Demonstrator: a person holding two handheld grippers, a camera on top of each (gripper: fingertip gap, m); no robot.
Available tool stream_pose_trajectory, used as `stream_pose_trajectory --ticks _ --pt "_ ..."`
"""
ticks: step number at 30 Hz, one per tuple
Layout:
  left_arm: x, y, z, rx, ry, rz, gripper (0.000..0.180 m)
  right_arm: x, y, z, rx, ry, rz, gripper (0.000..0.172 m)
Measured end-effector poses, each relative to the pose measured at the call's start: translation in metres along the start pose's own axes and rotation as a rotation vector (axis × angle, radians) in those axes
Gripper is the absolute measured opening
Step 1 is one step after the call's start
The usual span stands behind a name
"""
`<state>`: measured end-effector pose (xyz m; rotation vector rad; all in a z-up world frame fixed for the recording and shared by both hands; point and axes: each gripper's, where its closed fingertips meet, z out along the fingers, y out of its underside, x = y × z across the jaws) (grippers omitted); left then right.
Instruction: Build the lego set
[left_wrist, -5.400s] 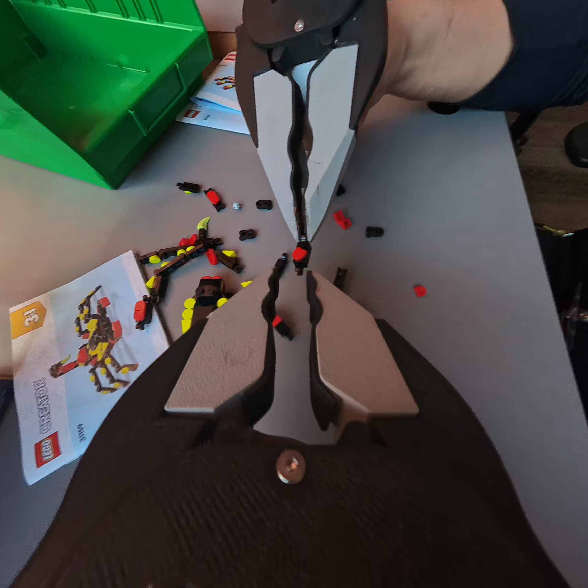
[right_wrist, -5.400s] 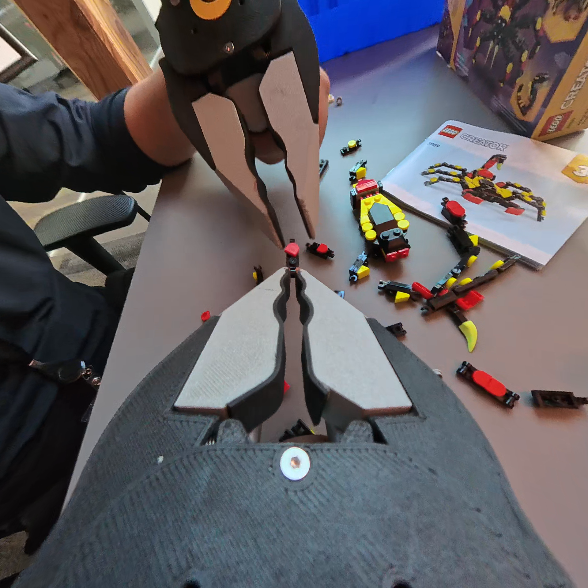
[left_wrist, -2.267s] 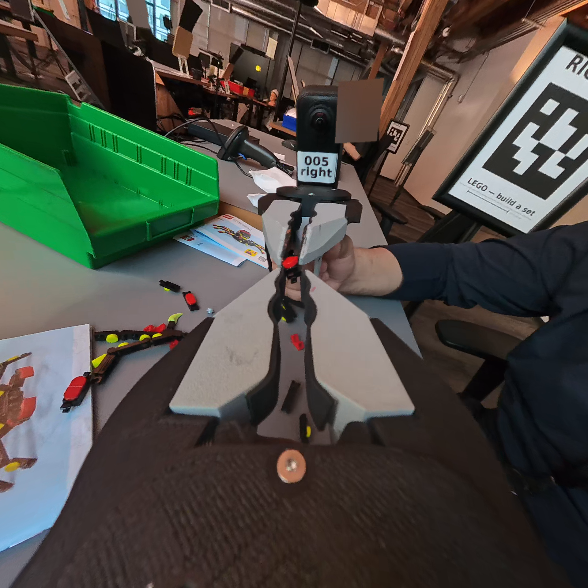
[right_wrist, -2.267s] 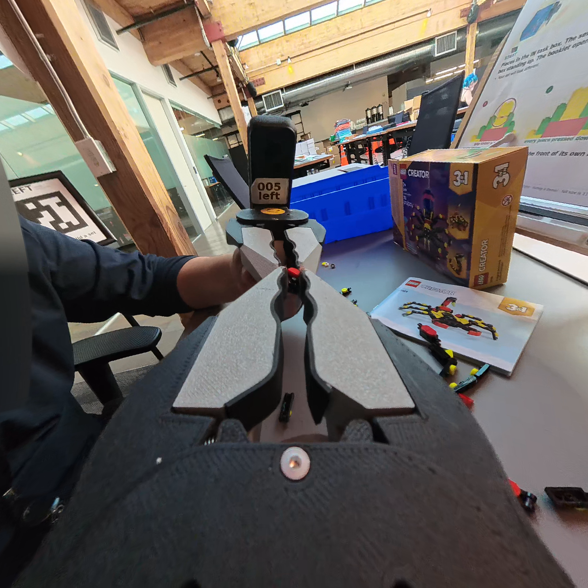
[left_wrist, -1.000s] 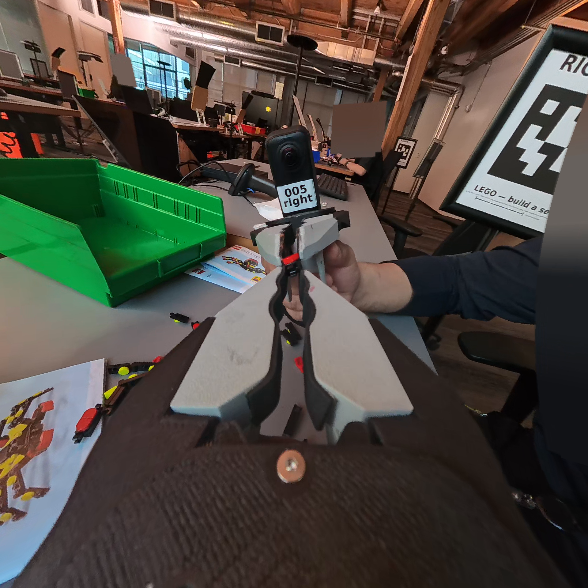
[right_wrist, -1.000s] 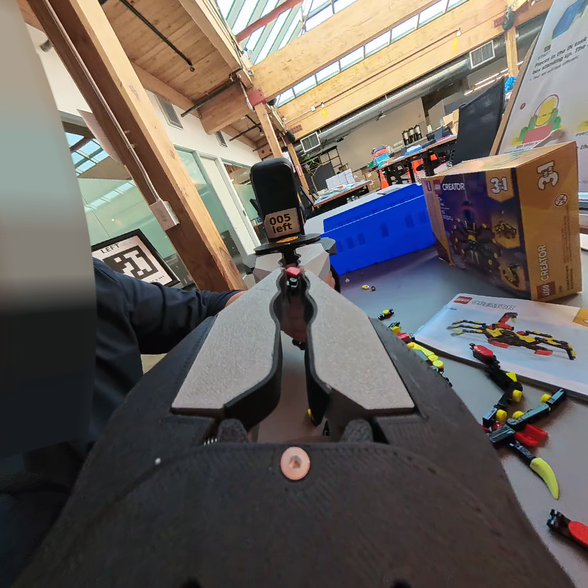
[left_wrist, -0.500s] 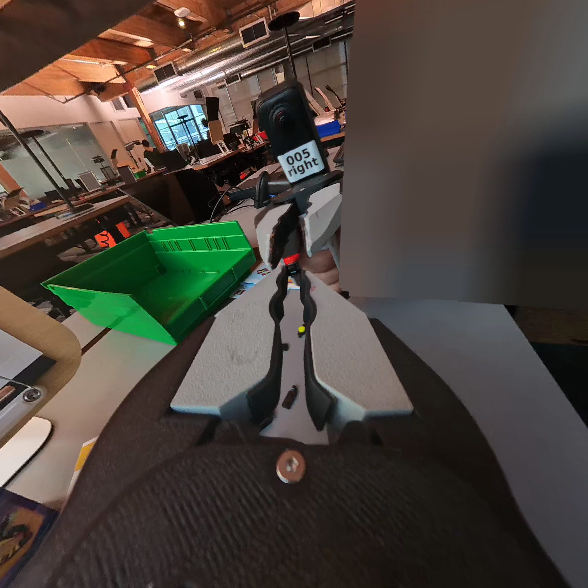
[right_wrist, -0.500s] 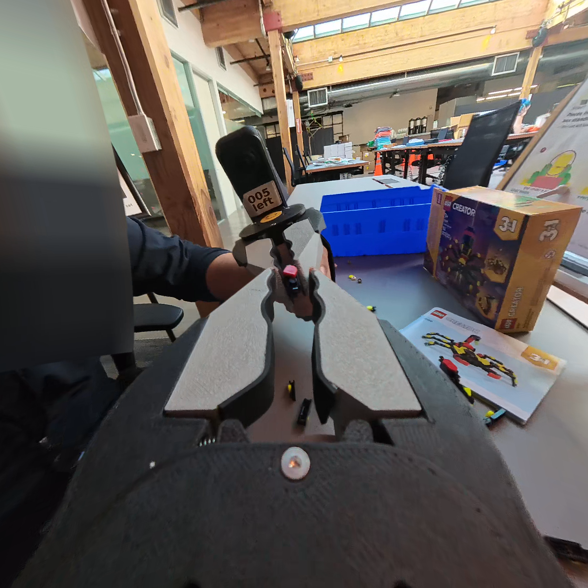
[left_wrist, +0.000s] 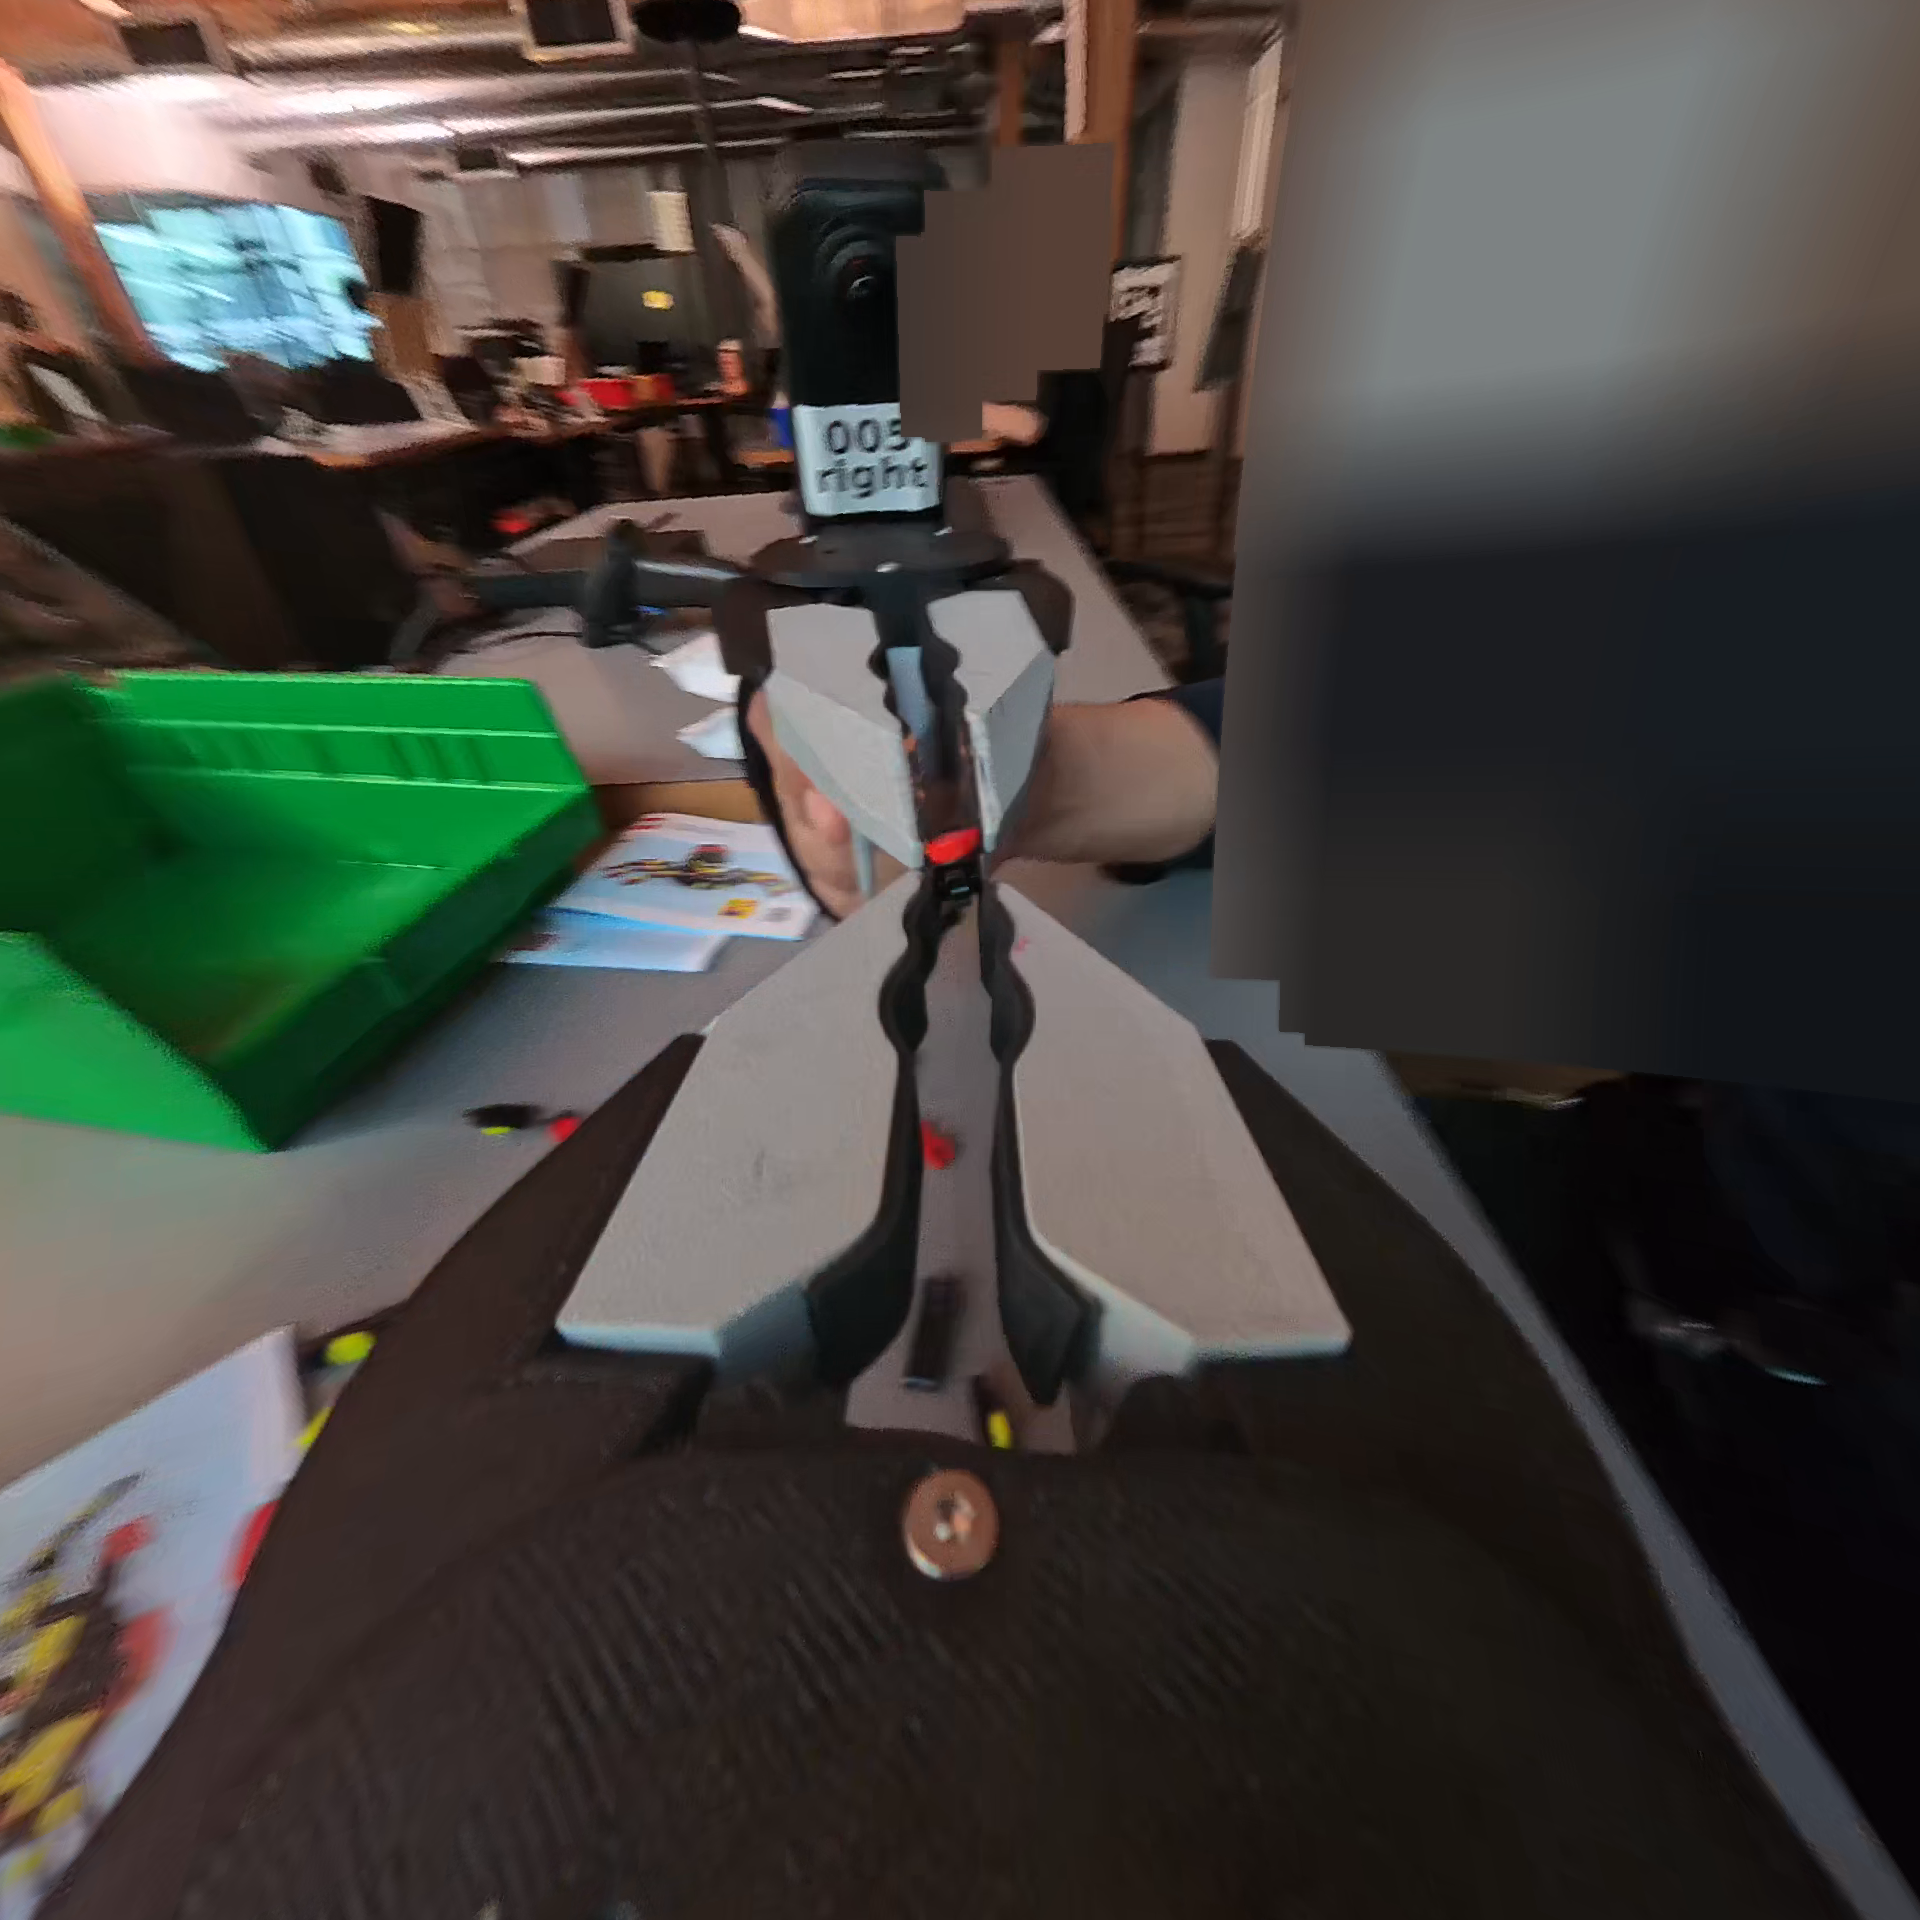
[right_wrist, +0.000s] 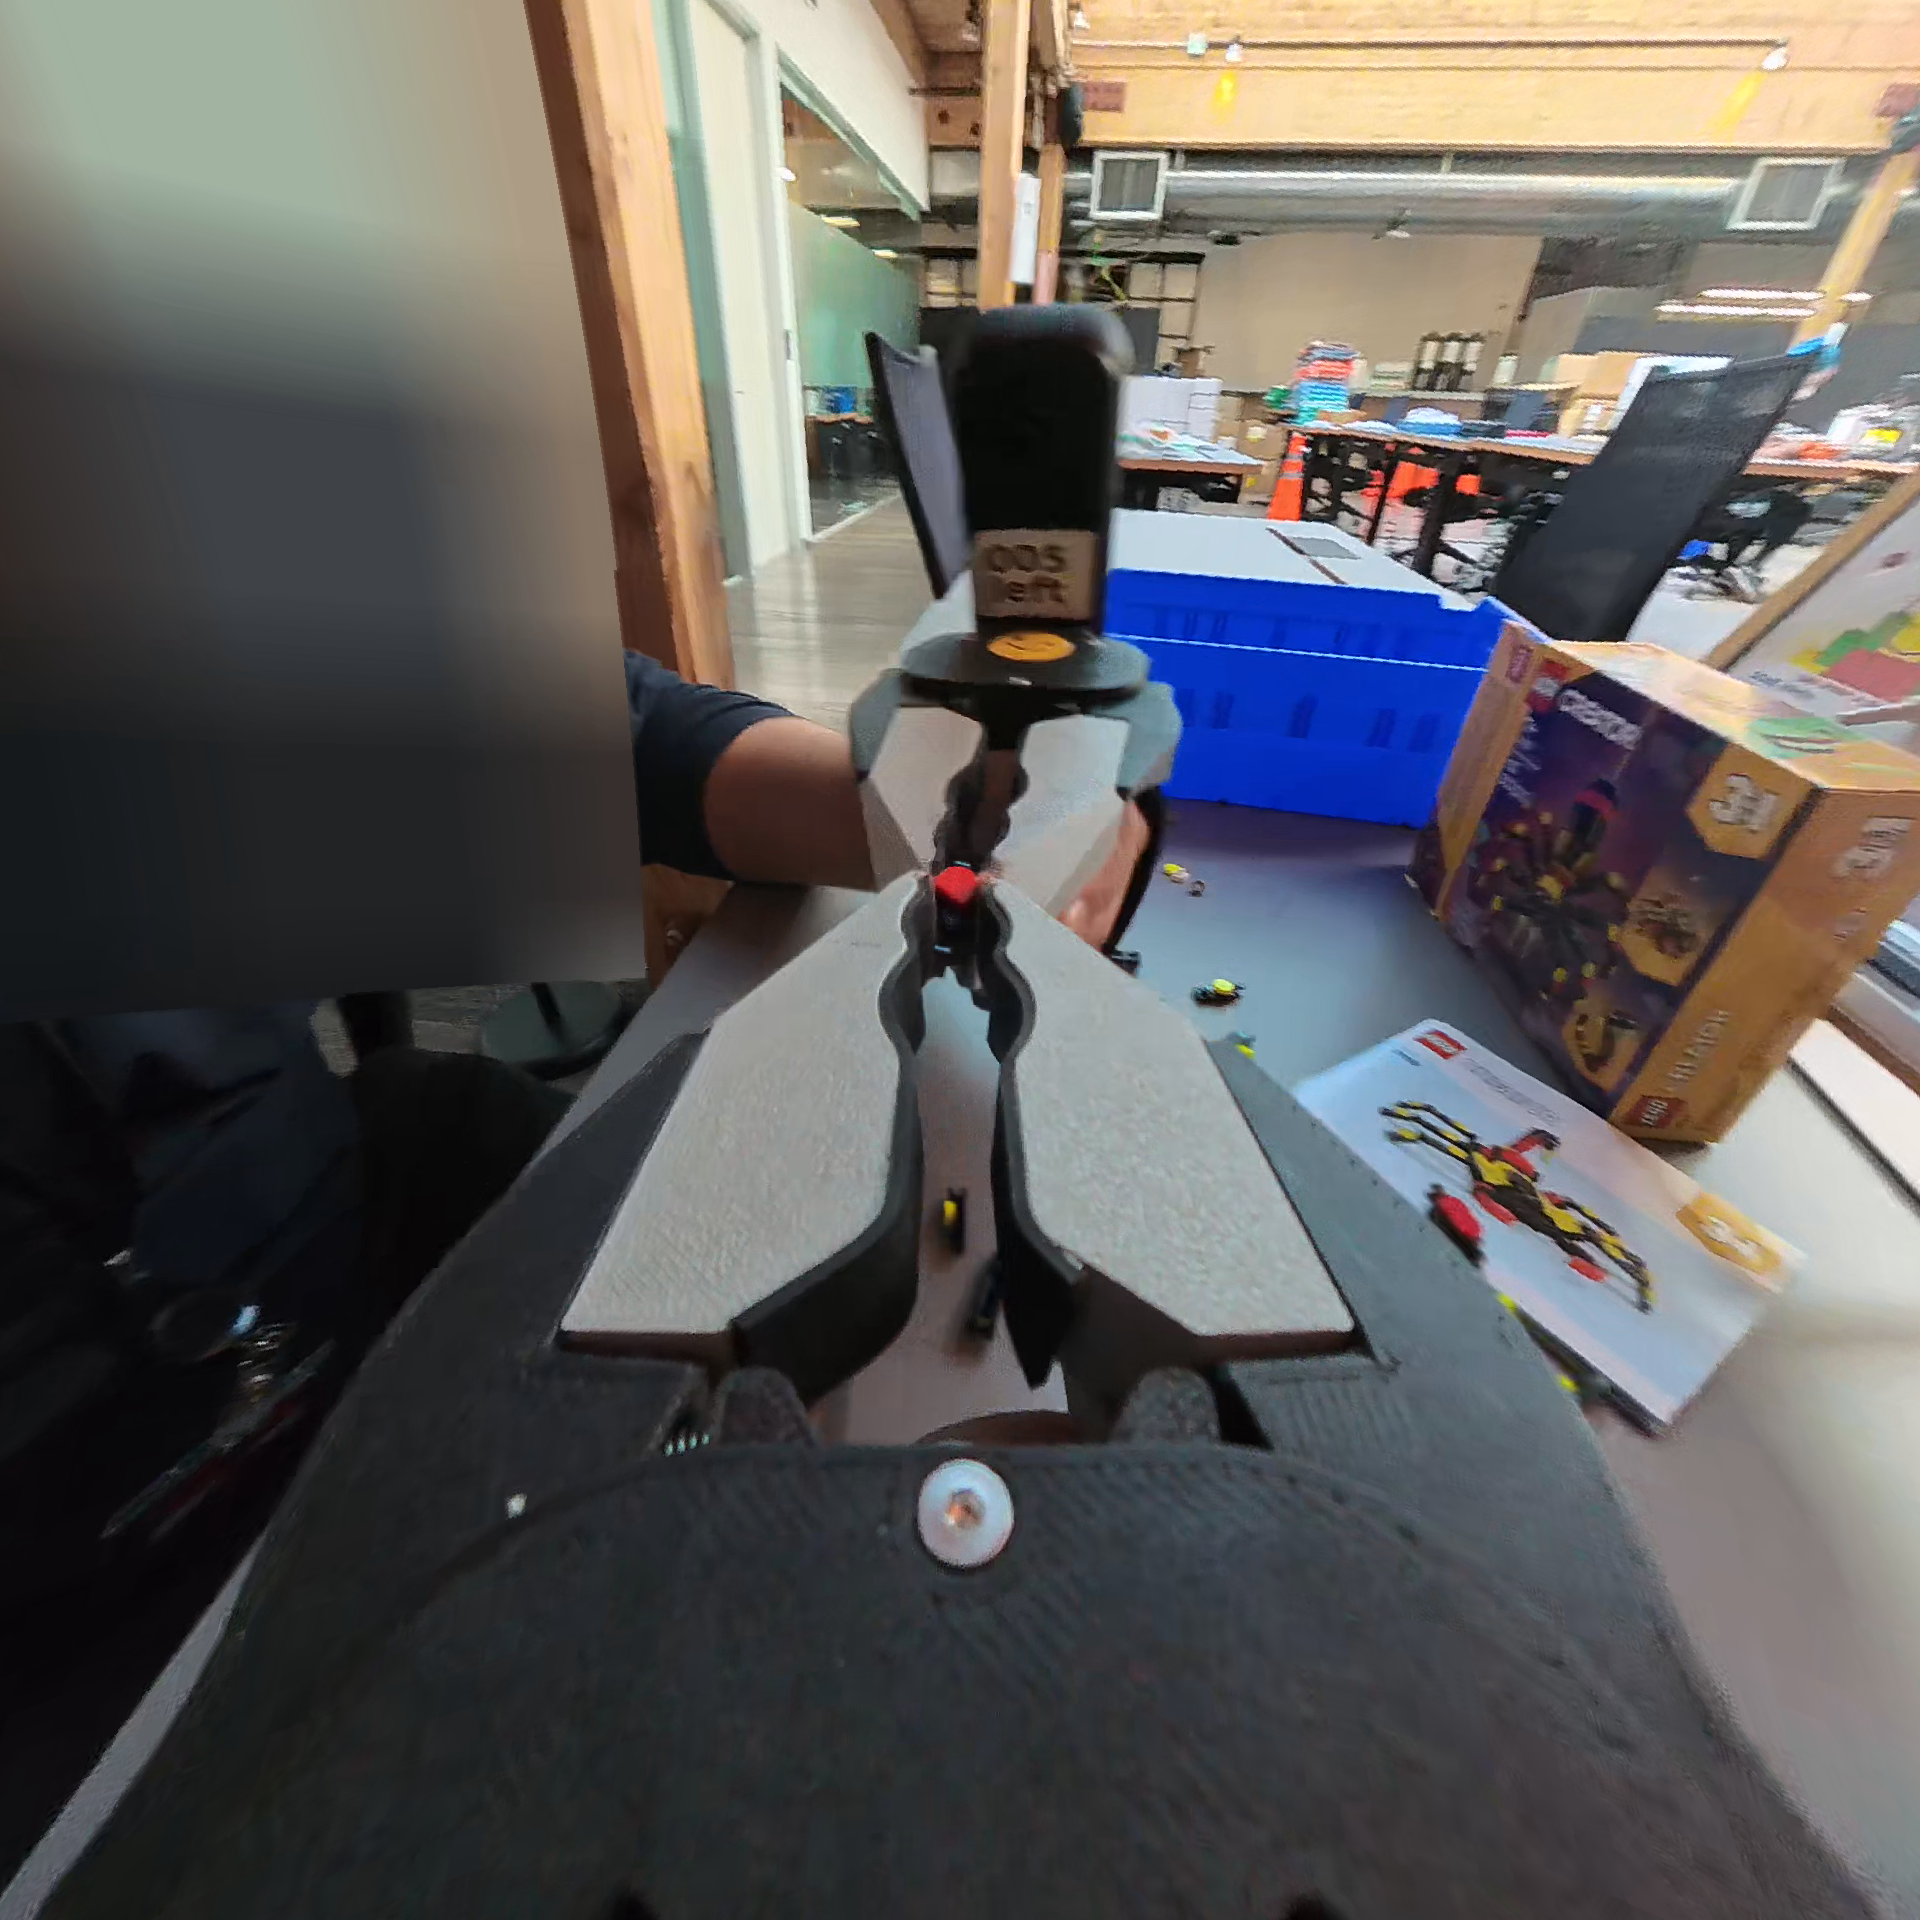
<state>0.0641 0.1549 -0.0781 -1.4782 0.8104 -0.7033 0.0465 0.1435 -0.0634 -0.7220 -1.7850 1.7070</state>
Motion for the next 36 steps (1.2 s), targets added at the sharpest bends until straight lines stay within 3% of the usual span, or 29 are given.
stream_pose_trajectory --ticks 4,6,11,17,23,36 --pt "0.023 -0.002 -0.006 0.046 0.236 -0.168 0.004 -0.016 -0.007 0.004 0.087 -0.119 0.058 0.0" --pt "0.026 0.006 -0.003 0.013 0.263 -0.186 0.004 -0.022 0.0 0.01 0.041 -0.143 0.036 0.0" --pt "0.019 0.017 0.007 -0.041 0.166 -0.099 0.004 -0.015 0.01 0.017 -0.036 -0.048 -0.002 0.0" --pt "-0.014 0.004 -0.003 -0.027 -0.107 0.089 0.004 0.005 -0.003 0.0 -0.03 0.095 -0.061 0.007" --pt "-0.015 0.002 -0.003 -0.038 -0.144 0.142 0.004 0.014 0.002 -0.005 -0.075 0.166 -0.118 0.014" --pt "-0.021 0.008 0.0 -0.089 -0.199 0.17 0.004 0.017 0.009 0.001 -0.113 0.211 -0.17 0.007"
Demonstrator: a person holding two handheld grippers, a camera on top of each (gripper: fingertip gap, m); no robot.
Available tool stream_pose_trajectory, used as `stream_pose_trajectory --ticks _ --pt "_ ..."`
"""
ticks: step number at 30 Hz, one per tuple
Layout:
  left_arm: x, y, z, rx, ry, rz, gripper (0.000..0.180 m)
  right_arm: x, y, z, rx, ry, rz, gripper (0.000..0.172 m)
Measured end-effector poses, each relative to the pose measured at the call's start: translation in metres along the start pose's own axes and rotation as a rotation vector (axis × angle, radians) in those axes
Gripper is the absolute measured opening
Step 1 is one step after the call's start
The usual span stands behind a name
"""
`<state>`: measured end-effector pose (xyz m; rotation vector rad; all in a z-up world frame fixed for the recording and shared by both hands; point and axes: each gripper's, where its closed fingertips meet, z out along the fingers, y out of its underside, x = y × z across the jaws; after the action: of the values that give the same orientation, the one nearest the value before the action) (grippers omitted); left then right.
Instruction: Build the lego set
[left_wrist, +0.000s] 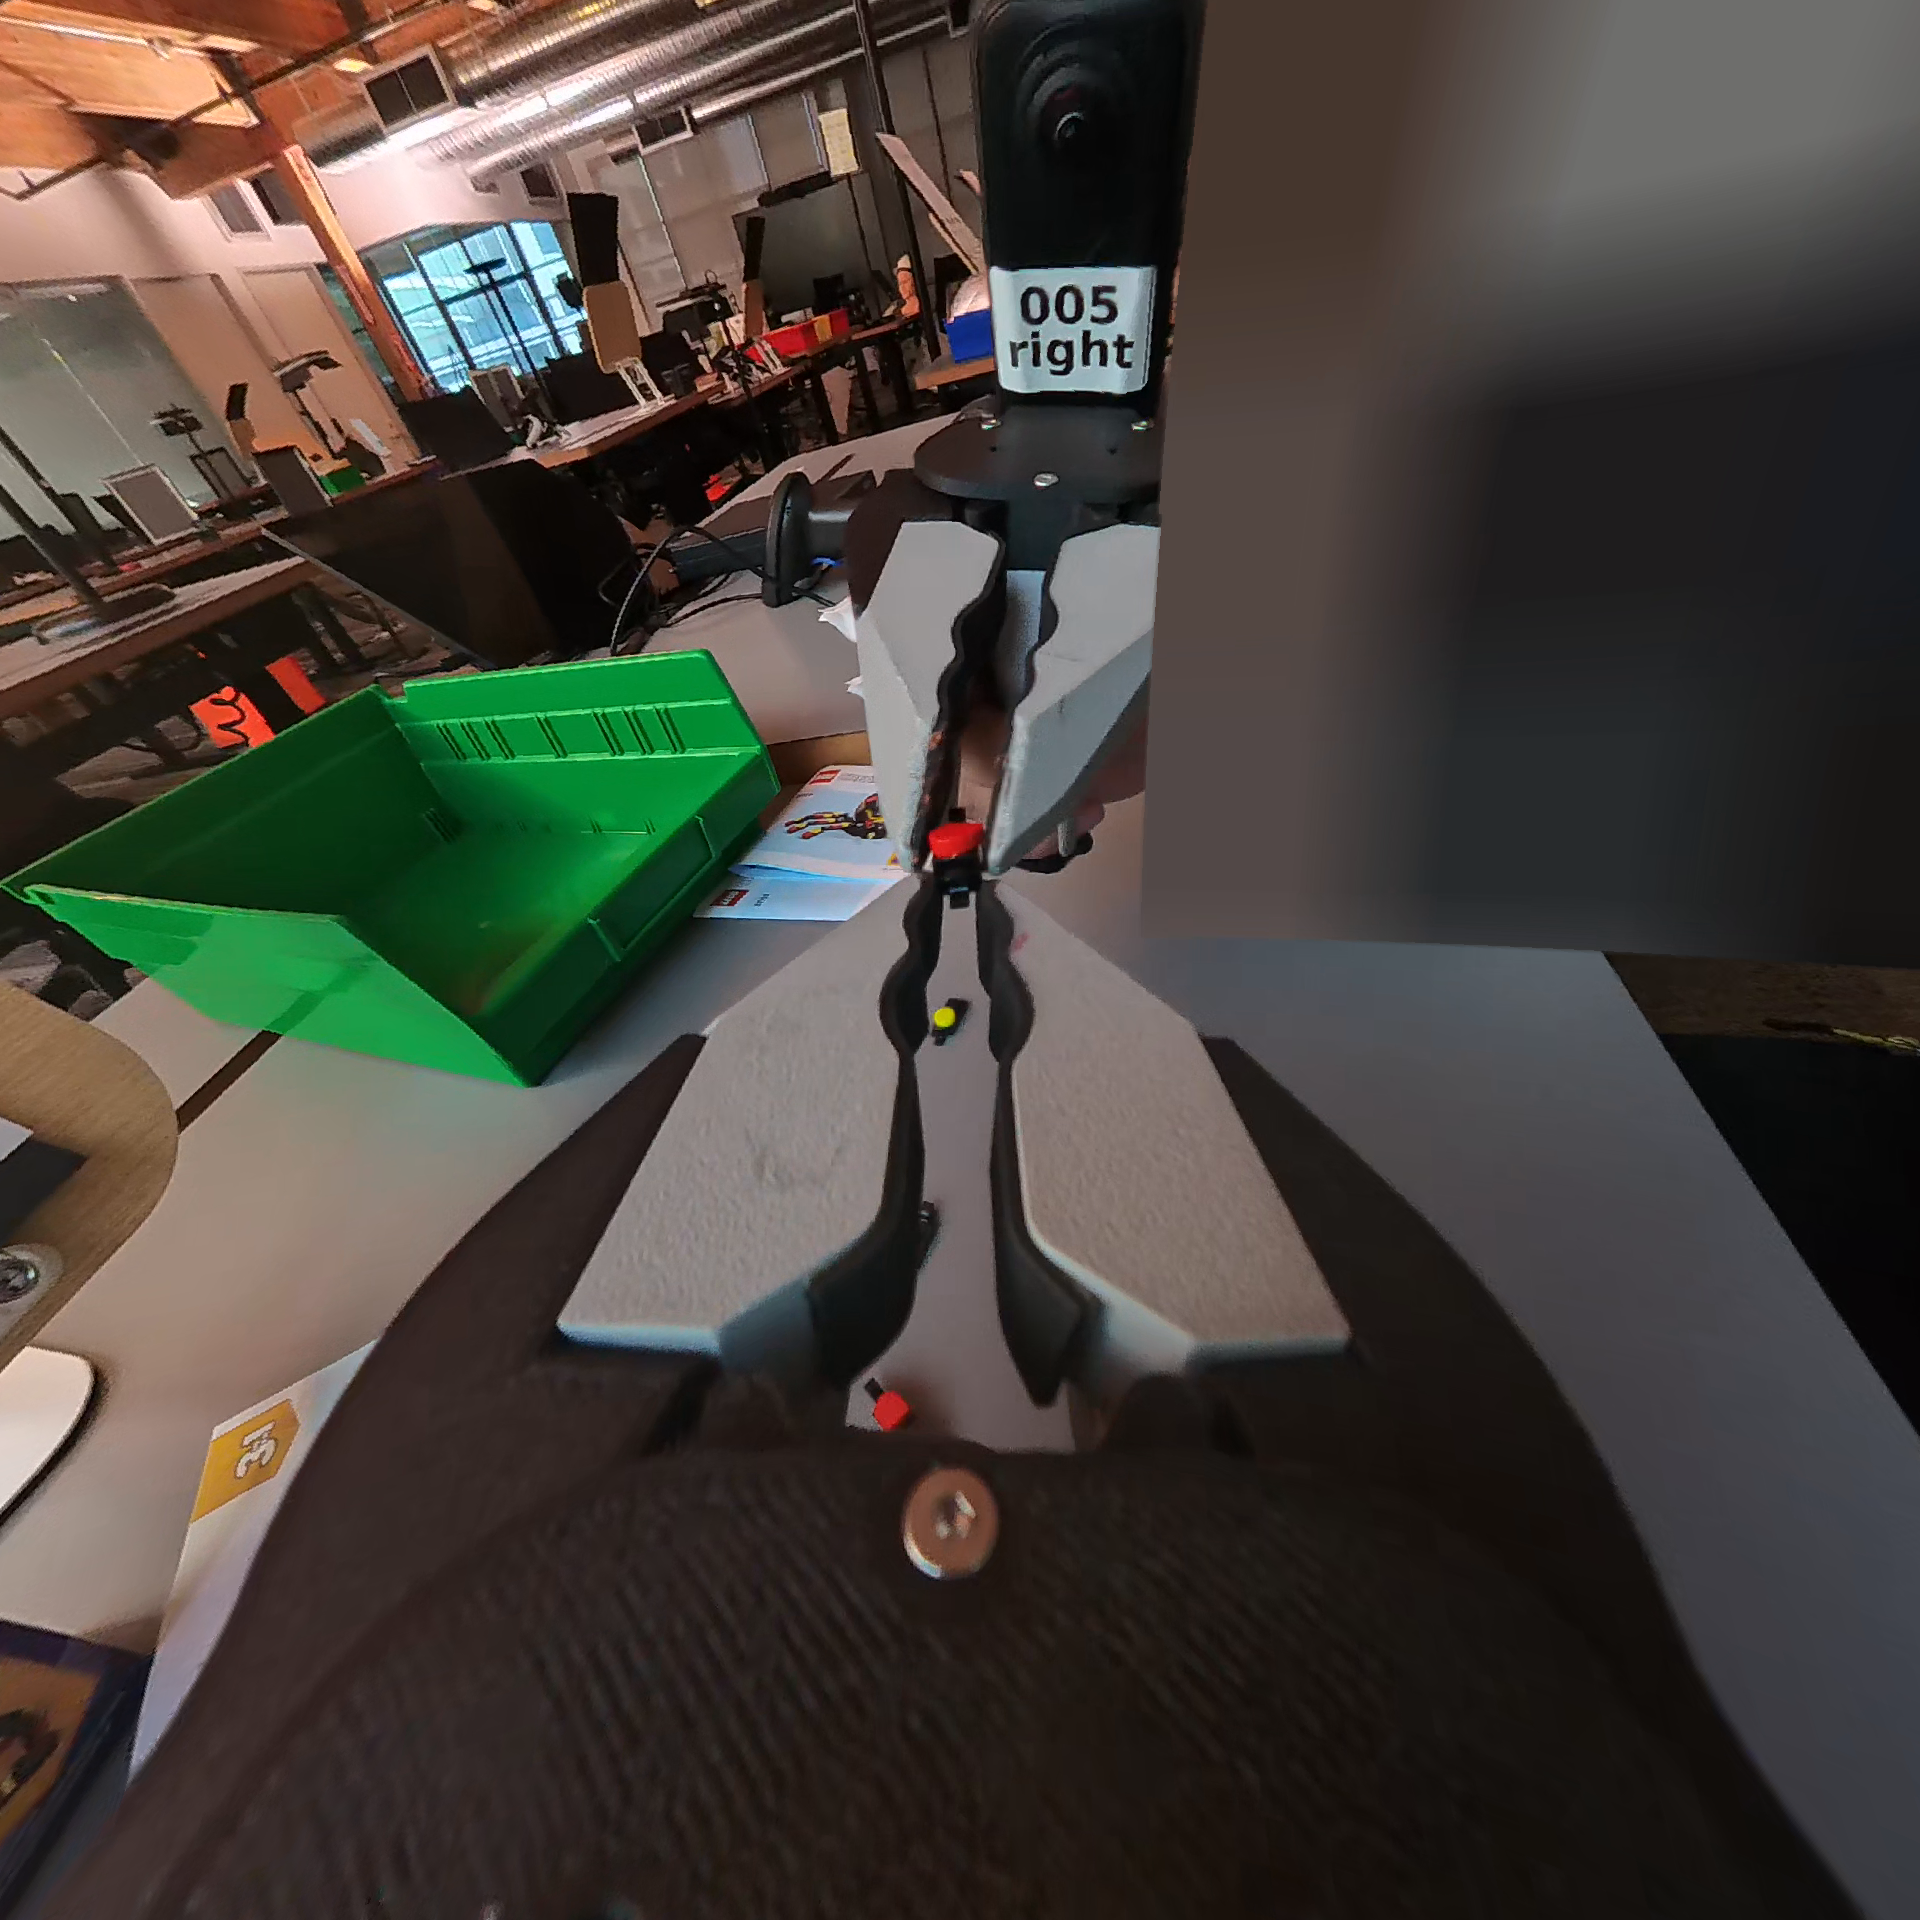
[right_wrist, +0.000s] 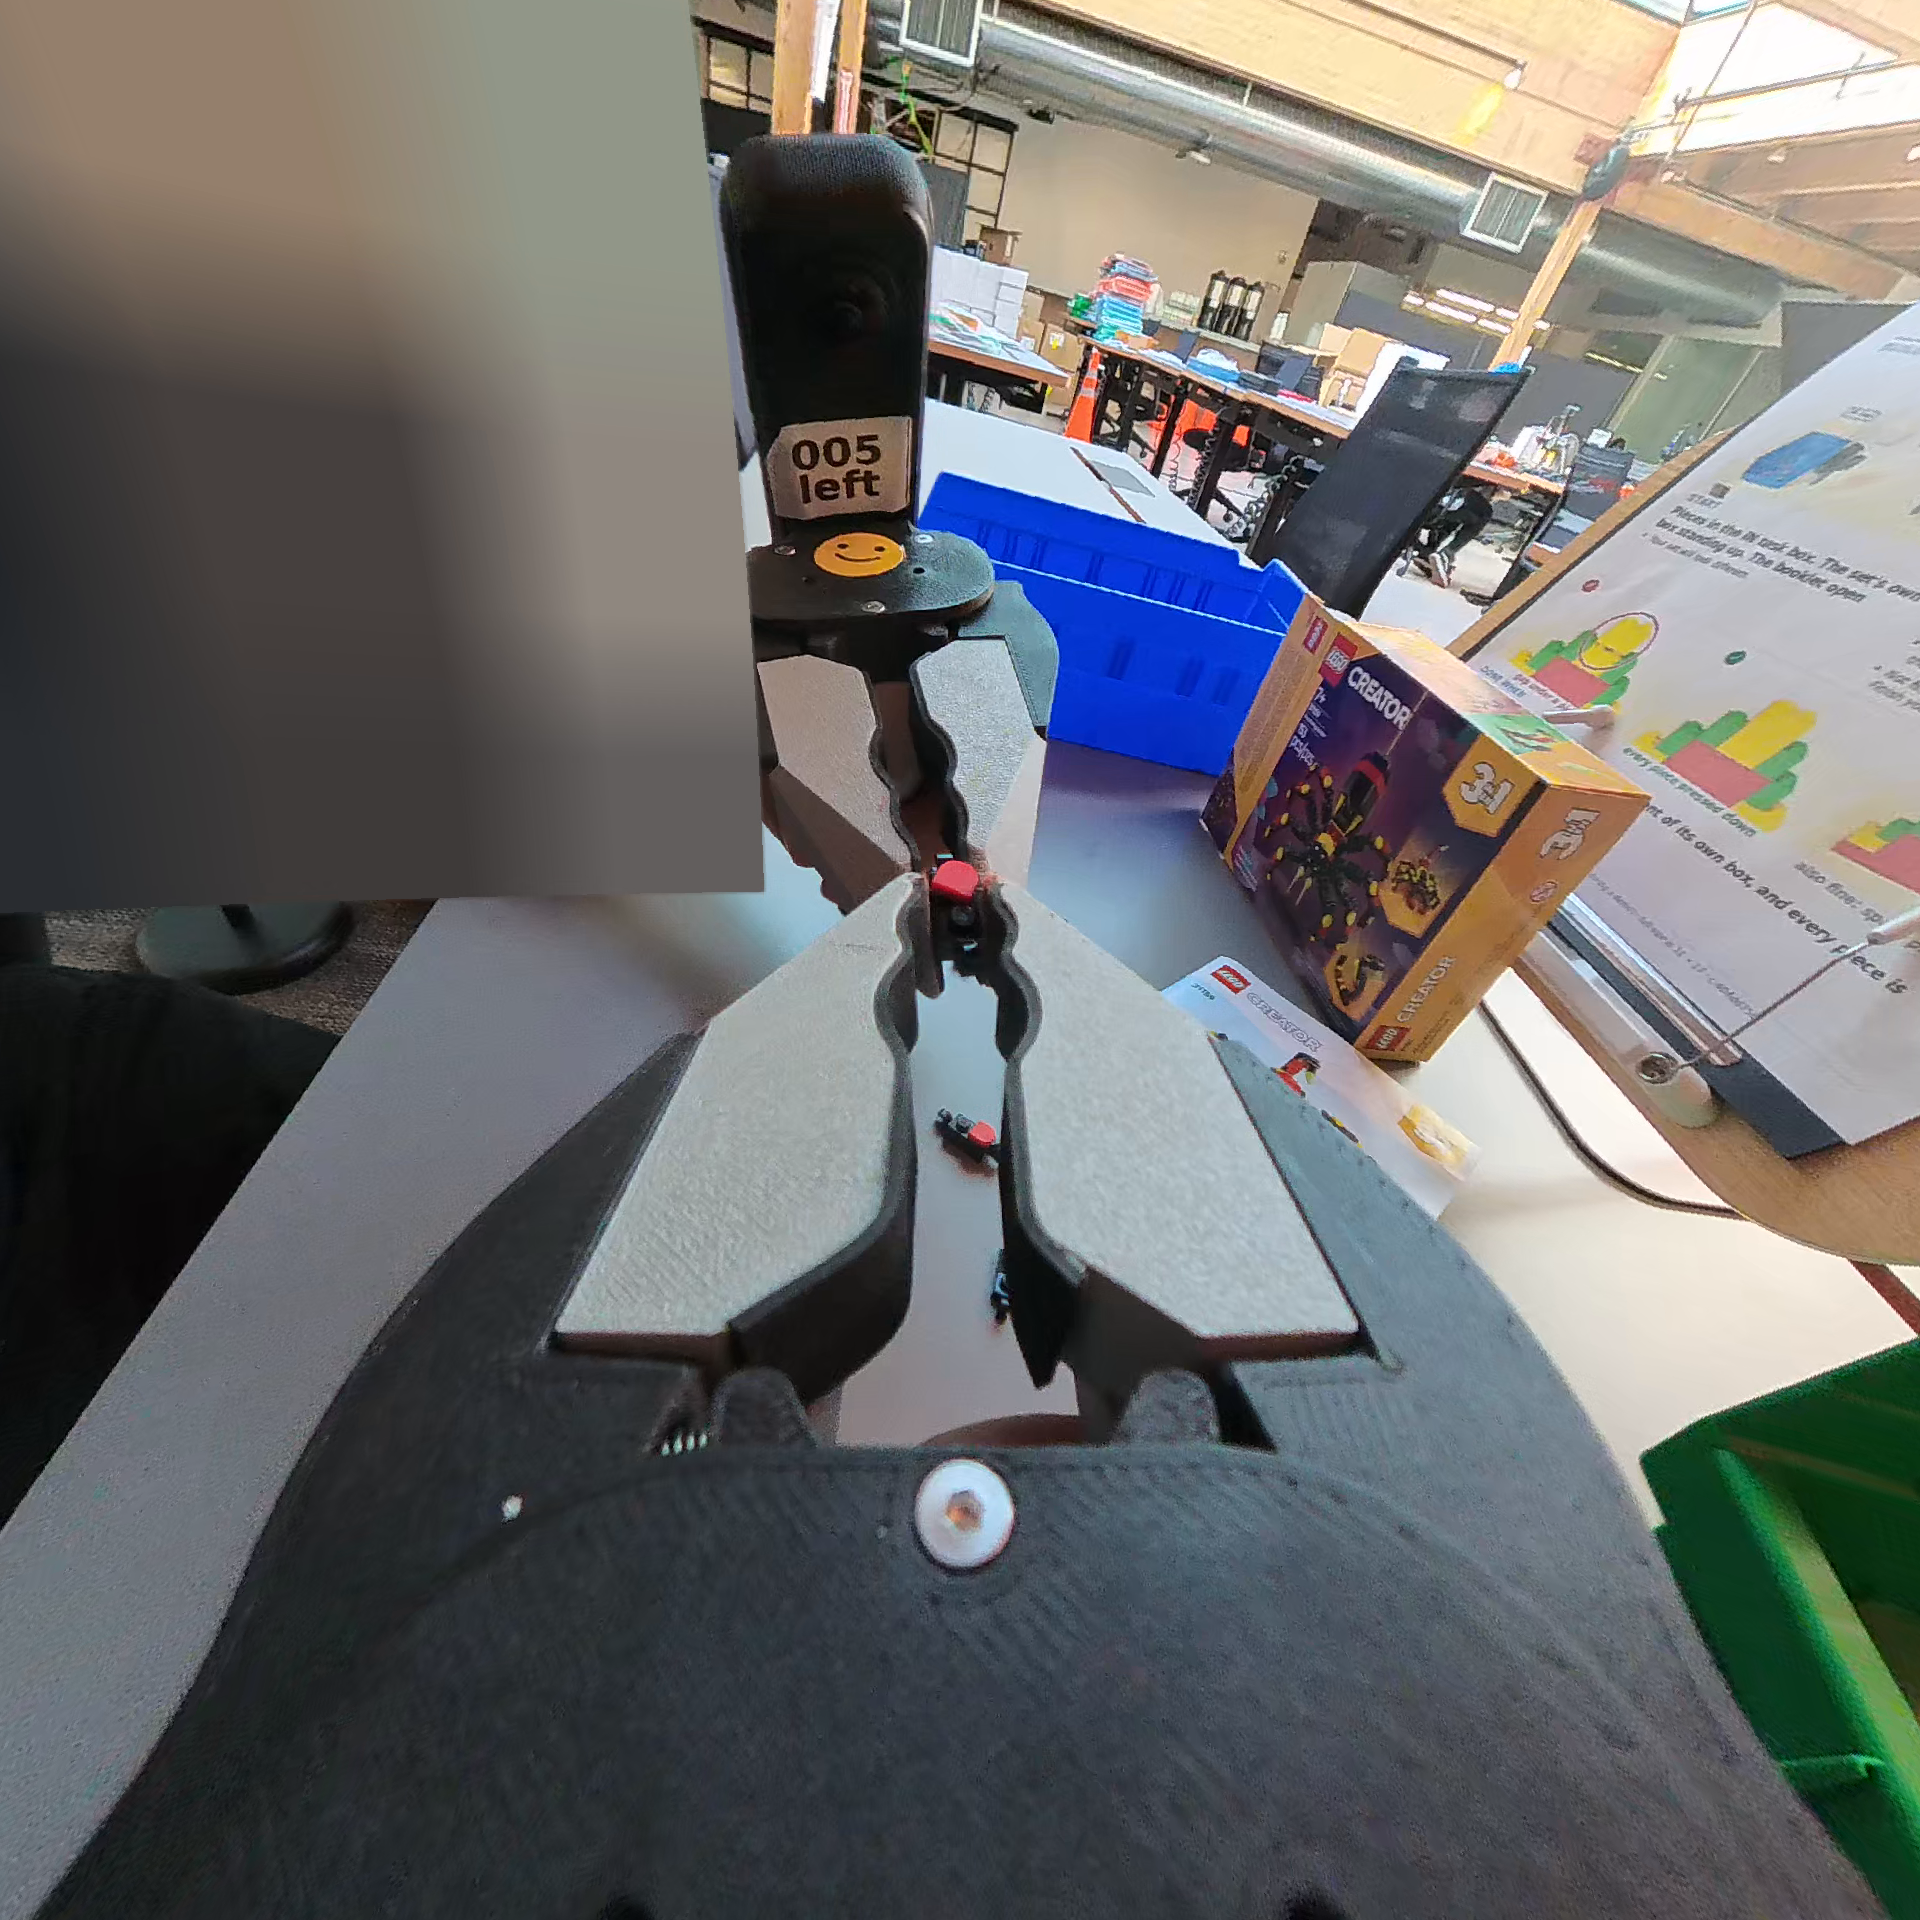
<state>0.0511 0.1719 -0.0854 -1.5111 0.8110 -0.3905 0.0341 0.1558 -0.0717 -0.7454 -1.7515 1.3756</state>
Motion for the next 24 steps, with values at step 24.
stream_pose_trajectory --ticks 24 --pt "-0.0074 0.0072 0.0011 -0.063 -0.072 0.049 0.003 0.0064 0.0016 0.0012 0.016 -0.006 0.093 0.005"
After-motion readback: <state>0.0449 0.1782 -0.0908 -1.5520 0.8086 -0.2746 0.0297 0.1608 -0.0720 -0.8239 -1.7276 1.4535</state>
